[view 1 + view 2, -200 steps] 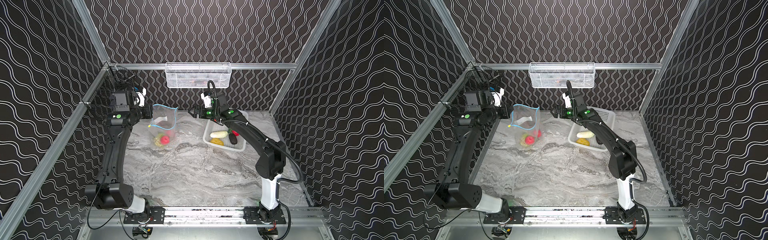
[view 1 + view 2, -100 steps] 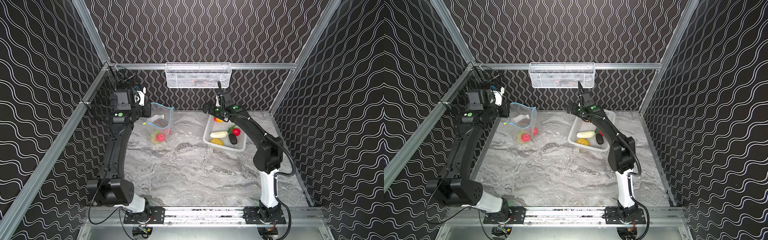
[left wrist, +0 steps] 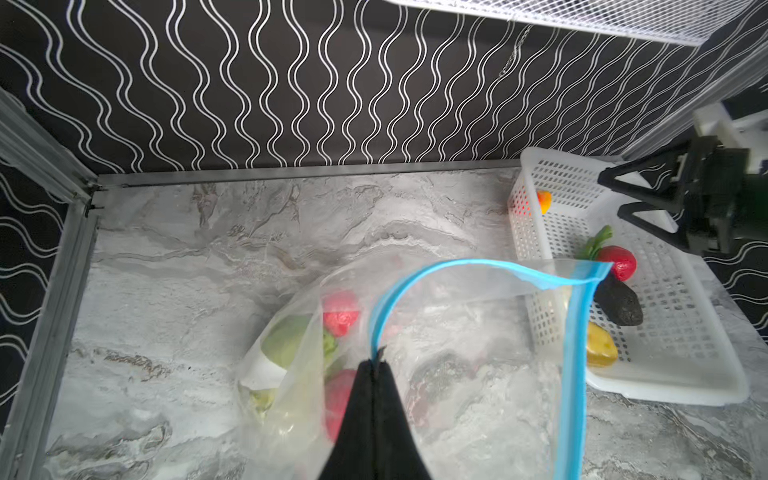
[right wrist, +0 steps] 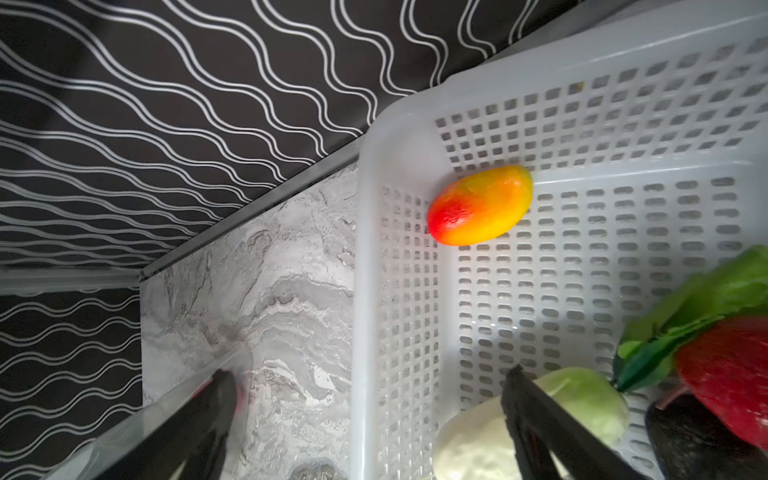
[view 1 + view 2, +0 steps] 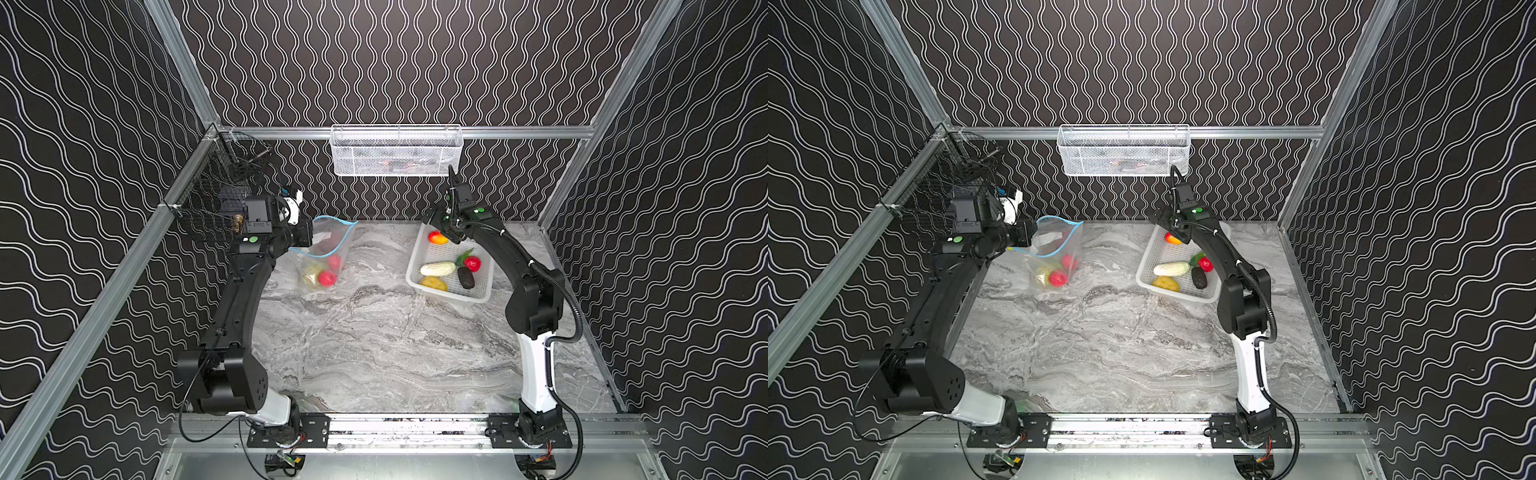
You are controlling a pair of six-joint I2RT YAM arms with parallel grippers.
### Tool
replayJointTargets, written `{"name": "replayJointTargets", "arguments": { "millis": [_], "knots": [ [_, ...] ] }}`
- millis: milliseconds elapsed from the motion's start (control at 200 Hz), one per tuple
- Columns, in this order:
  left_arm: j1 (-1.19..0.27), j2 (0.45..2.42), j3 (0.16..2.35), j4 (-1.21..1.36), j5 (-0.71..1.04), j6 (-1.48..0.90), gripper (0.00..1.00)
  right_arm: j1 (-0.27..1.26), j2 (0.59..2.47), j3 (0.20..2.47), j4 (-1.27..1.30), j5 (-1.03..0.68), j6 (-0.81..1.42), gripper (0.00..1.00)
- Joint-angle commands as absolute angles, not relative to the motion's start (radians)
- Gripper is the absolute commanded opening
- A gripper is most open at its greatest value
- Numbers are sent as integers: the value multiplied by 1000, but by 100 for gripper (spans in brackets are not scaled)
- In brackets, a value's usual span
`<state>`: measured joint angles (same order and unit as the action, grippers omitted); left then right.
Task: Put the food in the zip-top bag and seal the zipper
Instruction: 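Raise the right gripper out of the bag and move it over the basket, then lower the right gripper onto the mango and close on it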
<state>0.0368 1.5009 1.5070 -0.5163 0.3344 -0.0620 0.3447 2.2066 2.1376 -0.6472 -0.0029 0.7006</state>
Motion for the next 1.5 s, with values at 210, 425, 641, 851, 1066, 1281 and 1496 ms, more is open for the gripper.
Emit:
{"name": "replayJointTargets", "arguments": {
  "millis": [210, 425, 641, 851, 1066, 1281, 1496],
  "knots": [
    [27, 1551, 1578, -514, 364, -129, 0, 305, 2150, 1963, -519, 55, 822, 99],
    [27, 1502, 1546, -517, 291, -95, 0, 271, 2174, 1926, -457, -9, 877, 99],
    [37, 1443, 1499, -496, 331, -64, 0, 260, 2231, 1952, -436, -30, 918, 97],
    [37, 1445, 1420, -424, 357, -99, 0, 261, 2293, 2013, -443, -35, 963, 93],
    [36, 1418, 1367, -390, 371, -114, 0, 260, 2334, 2039, -446, 2, 1019, 87],
    [52, 1421, 1353, -380, 366, -117, 0, 257, 2359, 2058, -413, 4, 1062, 85],
    [76, 1411, 1342, -359, 389, -144, 0, 258, 2383, 2092, -419, 17, 1091, 85]
  ]
}}
